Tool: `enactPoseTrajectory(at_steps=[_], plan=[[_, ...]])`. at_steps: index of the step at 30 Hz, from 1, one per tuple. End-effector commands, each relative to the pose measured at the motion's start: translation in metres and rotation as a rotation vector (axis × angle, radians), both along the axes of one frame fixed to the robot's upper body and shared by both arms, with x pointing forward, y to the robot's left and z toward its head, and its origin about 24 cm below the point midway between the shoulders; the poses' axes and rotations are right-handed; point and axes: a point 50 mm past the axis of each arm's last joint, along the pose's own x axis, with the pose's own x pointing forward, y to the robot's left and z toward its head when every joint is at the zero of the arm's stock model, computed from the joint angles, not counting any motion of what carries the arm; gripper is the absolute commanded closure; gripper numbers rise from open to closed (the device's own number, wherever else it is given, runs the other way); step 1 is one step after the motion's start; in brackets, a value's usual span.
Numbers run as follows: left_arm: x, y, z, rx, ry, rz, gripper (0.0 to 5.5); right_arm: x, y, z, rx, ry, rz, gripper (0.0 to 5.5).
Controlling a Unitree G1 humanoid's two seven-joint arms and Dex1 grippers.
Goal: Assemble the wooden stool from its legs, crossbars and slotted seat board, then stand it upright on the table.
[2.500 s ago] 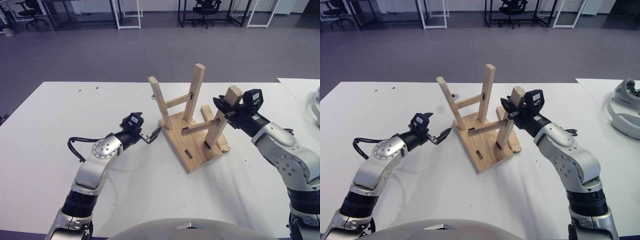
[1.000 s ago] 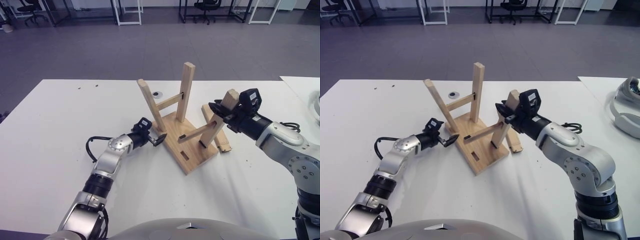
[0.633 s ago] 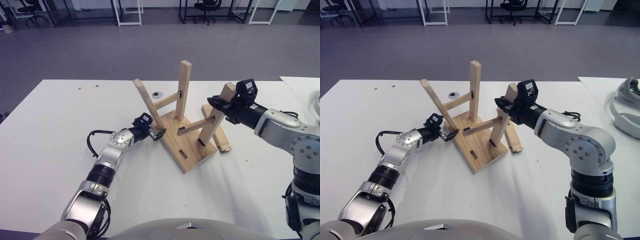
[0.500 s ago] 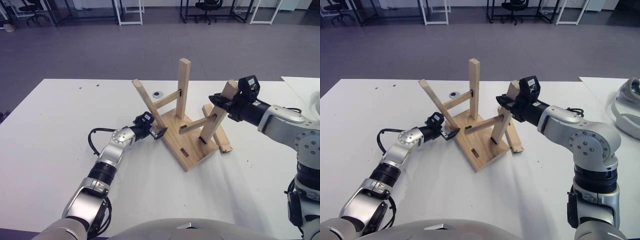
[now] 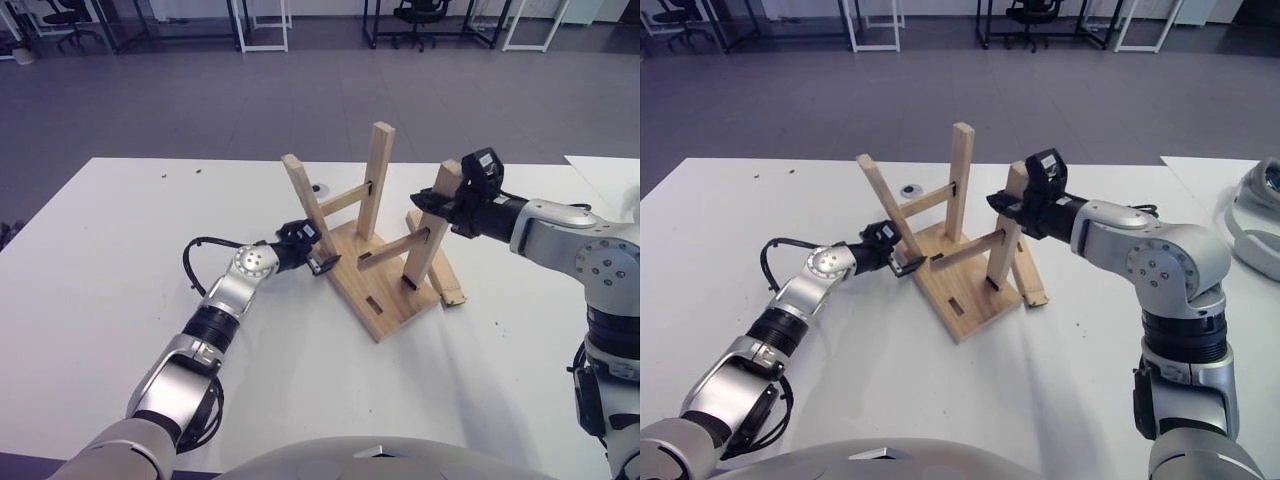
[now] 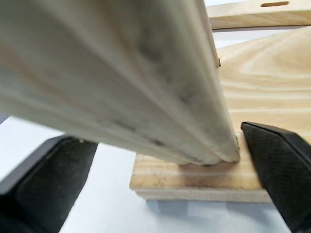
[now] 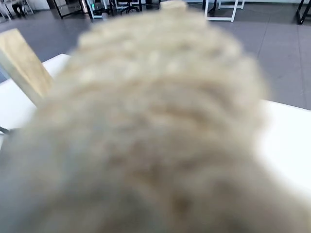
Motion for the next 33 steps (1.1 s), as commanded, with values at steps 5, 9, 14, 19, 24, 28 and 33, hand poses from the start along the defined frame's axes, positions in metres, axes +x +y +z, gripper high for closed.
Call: enactPoseTrajectory(at_steps=[5, 9, 14, 19, 24, 28, 33], plan=[[-0.012, 0.026, -0.04, 0.149, 0.133, 0.068, 0.25, -0.035, 0.008, -0.056, -0.105, 0.178, 0.051, 4.47], [-0.009, 0.024, -0.037, 0.117, 0.11, 0.09, 0.25, -0.039, 0.01, -0.097, -0.114, 0.31, 0.007, 4.47], [0.0, 0.015, -0.028, 0.061, 0.073, 0.109, 0.25, -0.021, 0.03, -0.134, -0.057, 0.435, 0.059, 4.47], [0.002, 0.011, -0.028, 0.057, 0.077, 0.1, 0.25, -0.037, 0.038, -0.163, -0.12, 0.524, 0.177, 4.47], [0.002, 0.013, -0.025, 0.048, 0.064, 0.113, 0.25, -0.072, 0.027, -0.186, -0.118, 0.62, 0.146, 4.47], [0.005, 0.017, -0.016, 0.035, 0.036, 0.126, 0.25, -0.088, 0.021, -0.193, -0.152, 0.646, 0.162, 4.47], [0.007, 0.022, -0.012, 0.031, 0.022, 0.143, 0.25, -0.065, 0.021, -0.173, -0.153, 0.494, 0.122, 4.47]])
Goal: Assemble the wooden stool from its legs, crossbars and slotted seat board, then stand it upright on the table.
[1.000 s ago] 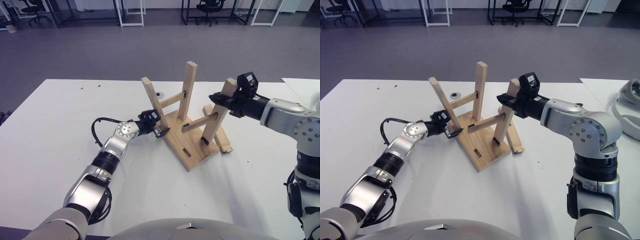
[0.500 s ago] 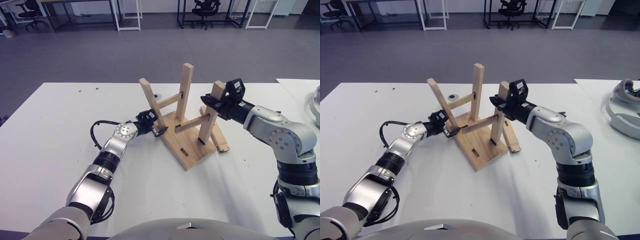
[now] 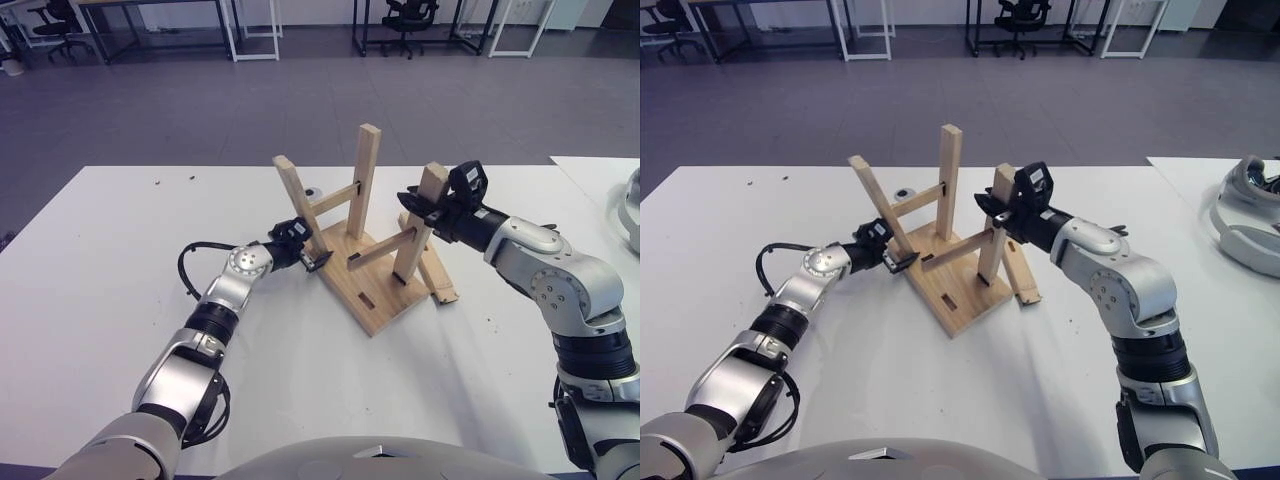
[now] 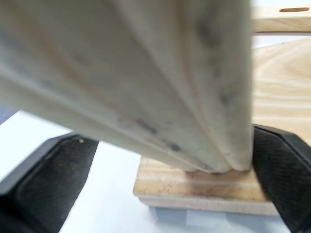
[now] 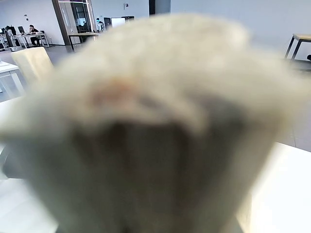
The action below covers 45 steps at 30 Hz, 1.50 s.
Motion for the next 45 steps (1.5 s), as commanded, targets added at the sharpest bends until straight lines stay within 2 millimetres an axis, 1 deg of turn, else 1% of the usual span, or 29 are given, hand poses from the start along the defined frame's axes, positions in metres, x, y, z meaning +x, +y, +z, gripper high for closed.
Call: enactPoseTrajectory(at_steps=[1, 4, 7, 9, 10, 11, 13, 16, 19, 22, 24, 25, 26, 27, 28, 29, 31, 32, 34, 36, 38, 40, 41, 45], plan=[[-0.003, 0.011, -0.008, 0.075, 0.041, 0.051, 0.25, -0.056, 0.001, -0.12, -0.158, 0.602, 0.05, 4.47], [0.0, 0.014, 0.001, 0.068, 0.004, 0.064, 0.25, -0.026, -0.006, -0.073, -0.076, 0.392, -0.007, 4.47], [0.001, 0.018, 0.011, 0.051, -0.035, 0.086, 0.25, -0.013, -0.007, -0.032, 0.016, 0.224, -0.033, 4.47], [0.001, 0.022, 0.015, 0.046, -0.048, 0.102, 0.25, -0.009, -0.005, -0.013, 0.059, 0.15, -0.036, 4.47], [0.001, 0.024, 0.016, 0.046, -0.05, 0.108, 0.25, -0.009, -0.004, -0.007, 0.075, 0.128, -0.035, 4.47], [0.001, 0.026, 0.017, 0.046, -0.051, 0.114, 0.25, -0.009, -0.003, -0.002, 0.087, 0.107, -0.033, 4.1], [0.0, 0.029, 0.017, 0.048, -0.049, 0.123, 0.25, -0.01, -0.002, 0.007, 0.115, 0.072, -0.037, 3.65], [-0.001, 0.033, 0.014, 0.058, -0.04, 0.133, 0.25, -0.01, -0.004, 0.022, 0.16, 0.005, -0.068, 3.15], [-0.002, 0.041, 0.008, 0.093, -0.029, 0.145, 0.25, -0.017, -0.016, 0.04, 0.207, -0.068, -0.106, 2.57], [-0.001, 0.049, 0.008, 0.077, -0.044, 0.156, 0.25, -0.033, -0.036, 0.055, 0.32, -0.11, -0.046, 2.04], [0.0, 0.04, 0.027, -0.099, -0.104, 0.096, 0.25, -0.045, -0.066, 0.046, 0.371, -0.072, -0.035, 2.04], [0.0, 0.037, 0.04, -0.199, -0.138, 0.07, 0.25, -0.05, -0.082, 0.035, 0.37, -0.035, -0.059, 2.04], [0.001, 0.036, 0.052, -0.287, -0.17, 0.052, 0.25, -0.05, -0.093, 0.021, 0.319, 0.015, -0.117, 2.04], [0.001, 0.037, 0.06, -0.345, -0.191, 0.044, 0.25, -0.047, -0.097, 0.006, 0.26, 0.066, -0.161, 2.04], [0.001, 0.038, 0.066, -0.381, -0.205, 0.043, 0.25, -0.042, -0.097, -0.008, 0.209, 0.106, -0.191, 2.04], [0.001, 0.041, 0.07, -0.41, -0.213, 0.05, 0.25, -0.034, -0.093, -0.026, 0.163, 0.164, -0.227, 2.04], [0.0, 0.05, 0.072, -0.429, -0.212, 0.077, 0.25, -0.02, -0.081, -0.056, 0.114, 0.263, -0.258, 2.04], [-0.002, 0.054, 0.072, -0.428, -0.203, 0.093, 0.25, -0.014, -0.074, -0.068, 0.101, 0.301, -0.262, 2.04], [-0.009, 0.063, 0.067, -0.423, -0.176, 0.124, 0.25, -0.009, -0.06, -0.084, 0.1, 0.347, -0.253, 2.04], [-0.023, 0.073, 0.058, -0.407, -0.147, 0.167, 0.25, -0.003, -0.05, -0.096, 0.079, 0.379, -0.263, 2.04], [-0.039, 0.078, 0.054, -0.417, -0.124, 0.184, 0.25, -0.001, -0.05, -0.109, -0.038, 0.404, -0.324, 2.04], [-0.053, 0.077, 0.053, -0.421, -0.101, 0.181, 0.25, -0.004, -0.053, -0.117, -0.147, 0.398, -0.366, 2.04], [-0.059, 0.077, 0.052, -0.417, -0.092, 0.185, 0.25, -0.005, -0.053, -0.118, -0.167, 0.385, -0.371, 2.04], [-0.075, 0.078, 0.049, -0.411, -0.062, 0.216, 0.25, -0.006, -0.06, -0.108, -0.143, 0.321, -0.404, 2.04]])
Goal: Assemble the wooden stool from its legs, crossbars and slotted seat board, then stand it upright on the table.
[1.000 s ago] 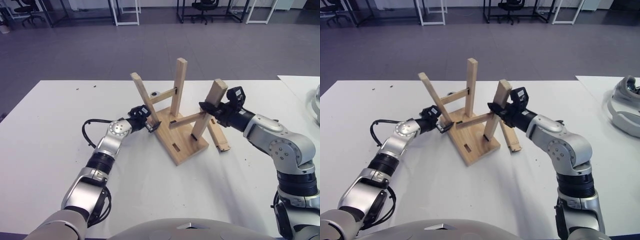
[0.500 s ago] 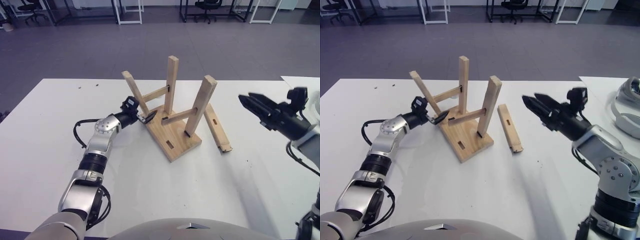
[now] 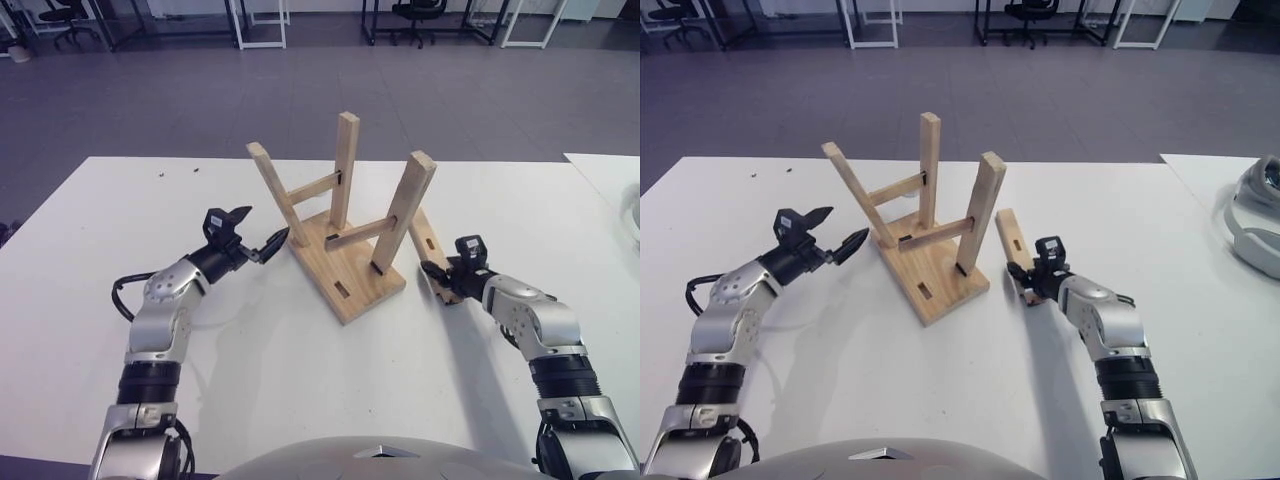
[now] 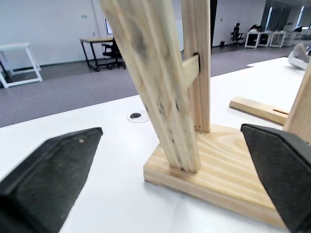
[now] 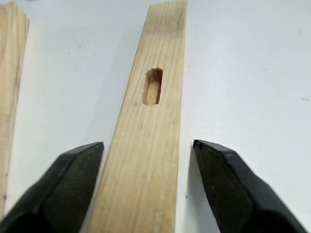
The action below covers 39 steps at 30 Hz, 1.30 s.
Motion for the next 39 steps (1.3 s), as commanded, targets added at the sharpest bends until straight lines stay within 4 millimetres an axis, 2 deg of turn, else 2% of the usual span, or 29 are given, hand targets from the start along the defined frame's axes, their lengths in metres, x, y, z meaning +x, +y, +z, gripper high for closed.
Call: enactPoseTrajectory(at_steps=[1, 2, 4, 7, 9, 13, 15, 17, 19, 21, 24, 26, 29, 32, 39], plan=[[-0.012, 0.001, -0.002, 0.005, 0.034, 0.023, 0.25, -0.002, -0.01, 0.002, -0.02, -0.009, -0.042, 2.04], [-0.013, 0.0, -0.002, 0.007, 0.038, 0.025, 0.25, -0.003, -0.012, -0.002, -0.029, 0.023, -0.05, 2.04], [-0.014, -0.001, -0.001, 0.014, 0.04, 0.028, 0.25, -0.004, -0.013, -0.009, -0.015, 0.093, -0.049, 2.43], [-0.013, -0.001, 0.002, 0.024, 0.04, 0.028, 0.25, -0.001, -0.011, -0.01, 0.152, 0.145, -0.089, 3.07], [-0.014, 0.001, 0.002, 0.03, 0.043, 0.036, 0.25, -0.001, -0.016, -0.009, 0.092, 0.141, -0.066, 3.39], [-0.016, 0.002, 0.003, 0.024, 0.043, 0.048, 0.25, -0.007, -0.013, -0.014, -0.051, 0.117, 0.021, 3.42], [-0.018, 0.004, 0.01, -0.04, 0.034, 0.062, 0.25, 0.0, -0.013, -0.006, -0.047, 0.024, 0.003, 3.42], [-0.024, 0.009, 0.032, -0.216, 0.0, 0.065, 0.25, 0.012, -0.02, 0.026, -0.001, -0.185, -0.033, 3.43], [-0.029, 0.009, 0.073, -0.42, -0.088, 0.018, 0.25, 0.019, -0.033, 0.076, 0.0, -0.445, -0.057, 3.43], [-0.03, 0.003, 0.109, -0.555, -0.164, -0.046, 0.25, 0.021, -0.037, 0.124, -0.002, -0.654, -0.03, 3.44], [-0.024, -0.018, 0.168, -0.762, -0.242, -0.196, 0.25, 0.011, -0.002, 0.209, 0.053, -0.945, 0.244, 3.45], [-0.021, -0.034, 0.198, -0.861, -0.229, -0.28, 0.25, 0.0, 0.025, 0.244, 0.047, -1.045, 0.442, 3.45], [-0.021, -0.057, 0.224, -0.944, -0.17, -0.38, 0.25, -0.011, 0.061, 0.262, 0.002, -1.098, 0.624, 3.45], [-0.024, -0.074, 0.233, -0.959, -0.12, -0.423, 0.25, -0.014, 0.088, 0.256, -0.065, -1.109, 0.719, 3.45], [-0.013, -0.066, 0.226, -1.023, -0.053, -0.305, 0.25, -0.018, 0.096, 0.249, -0.083, -1.156, 0.759, 3.45]])
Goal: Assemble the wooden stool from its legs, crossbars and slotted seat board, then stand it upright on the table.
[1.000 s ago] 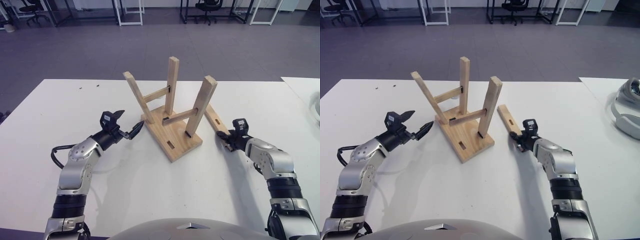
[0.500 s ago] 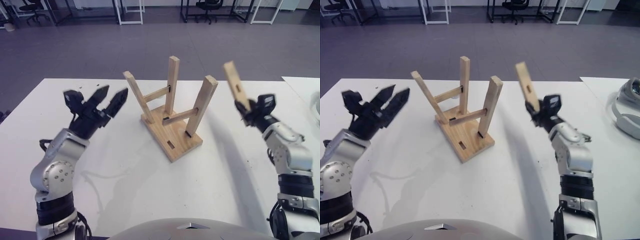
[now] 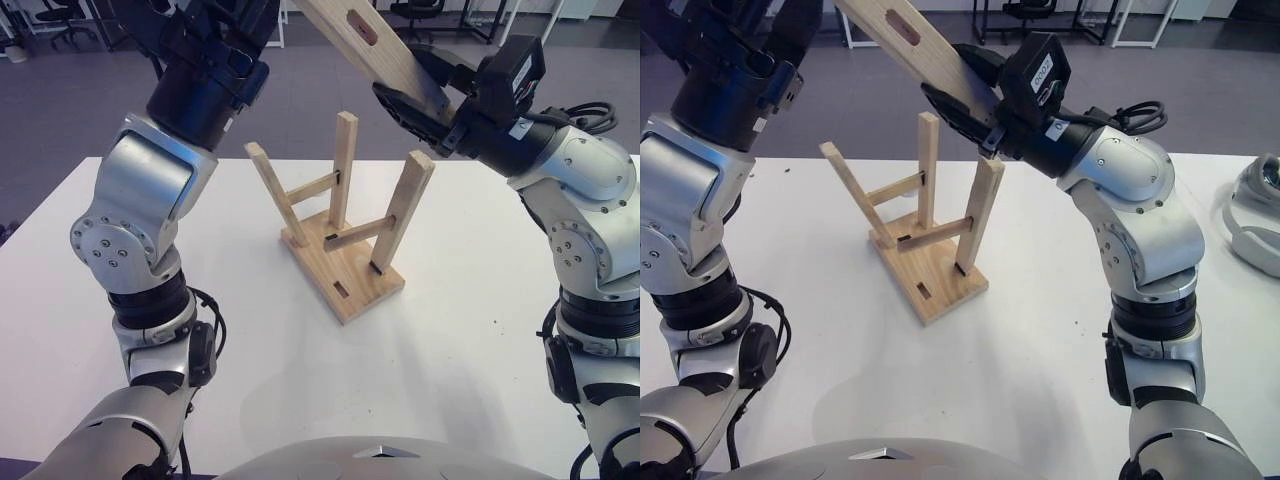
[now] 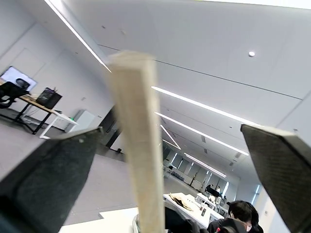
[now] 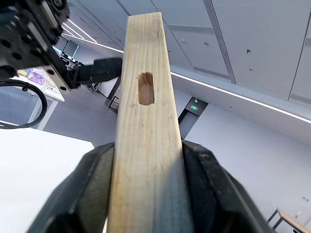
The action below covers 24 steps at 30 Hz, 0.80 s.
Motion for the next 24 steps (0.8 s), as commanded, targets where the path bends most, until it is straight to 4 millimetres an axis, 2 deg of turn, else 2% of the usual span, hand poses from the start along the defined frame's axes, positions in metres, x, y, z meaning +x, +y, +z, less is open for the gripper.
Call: enactPoseTrajectory(at_steps=[1, 12, 16, 21, 22, 24], plan=[[0.005, 0.004, -0.002, -0.033, 0.045, 0.024, 0.25, -0.007, 0.005, 0.0, -0.027, -0.052, 0.034, 3.45], [0.01, -0.003, -0.009, -0.02, 0.083, 0.082, 2.06, -0.008, 0.018, -0.004, -0.059, -0.079, 0.069, 3.45], [0.009, -0.004, -0.01, -0.017, 0.064, 0.091, 2.93, -0.009, 0.02, -0.005, -0.055, -0.079, 0.08, 3.45], [0.01, 0.002, -0.014, -0.025, 0.065, 0.129, 3.66, -0.009, 0.022, -0.007, -0.035, -0.06, 0.093, 3.45], [0.011, 0.005, -0.015, -0.027, 0.071, 0.147, 3.82, -0.009, 0.022, -0.008, -0.031, -0.053, 0.091, 3.07], [0.014, 0.019, -0.02, -0.039, 0.101, 0.223, 4.18, -0.01, 0.02, -0.009, -0.002, -0.02, 0.082, 2.71]])
